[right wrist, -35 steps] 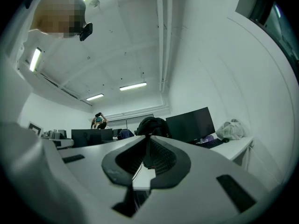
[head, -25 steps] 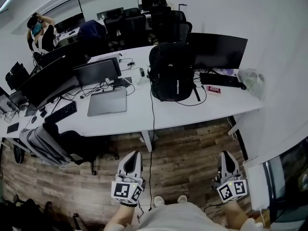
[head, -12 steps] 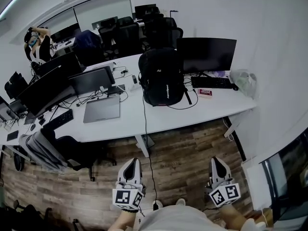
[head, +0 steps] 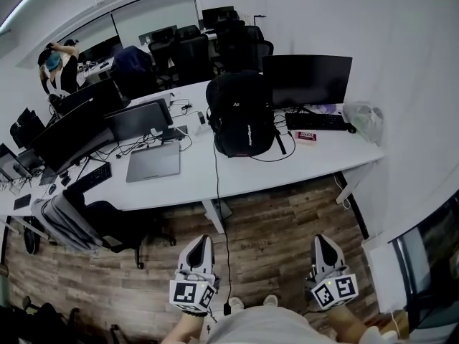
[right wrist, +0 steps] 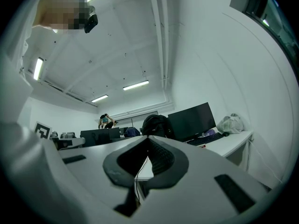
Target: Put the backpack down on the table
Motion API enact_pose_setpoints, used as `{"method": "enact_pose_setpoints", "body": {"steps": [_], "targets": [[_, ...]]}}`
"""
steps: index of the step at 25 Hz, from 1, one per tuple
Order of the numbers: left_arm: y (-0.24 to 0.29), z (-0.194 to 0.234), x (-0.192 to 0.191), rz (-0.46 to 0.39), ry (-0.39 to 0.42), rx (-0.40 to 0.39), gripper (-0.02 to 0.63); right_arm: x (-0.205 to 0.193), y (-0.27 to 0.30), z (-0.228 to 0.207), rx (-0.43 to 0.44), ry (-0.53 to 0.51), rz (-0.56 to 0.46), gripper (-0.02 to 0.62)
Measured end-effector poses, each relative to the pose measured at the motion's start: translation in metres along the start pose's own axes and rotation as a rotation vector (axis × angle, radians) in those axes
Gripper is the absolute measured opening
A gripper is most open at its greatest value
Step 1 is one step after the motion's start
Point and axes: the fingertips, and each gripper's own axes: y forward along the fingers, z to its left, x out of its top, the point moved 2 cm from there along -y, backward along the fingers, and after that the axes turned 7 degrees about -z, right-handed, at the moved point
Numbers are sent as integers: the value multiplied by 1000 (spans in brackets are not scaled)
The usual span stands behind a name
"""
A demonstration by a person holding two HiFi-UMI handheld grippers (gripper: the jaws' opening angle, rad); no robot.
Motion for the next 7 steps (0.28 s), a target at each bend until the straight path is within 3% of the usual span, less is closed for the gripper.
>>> {"method": "enact_pose_setpoints", "body": {"steps": [7], "targets": [[0,-7,0,13,5,-1,8,0,-4,-6,-1,1,3,14]]}}
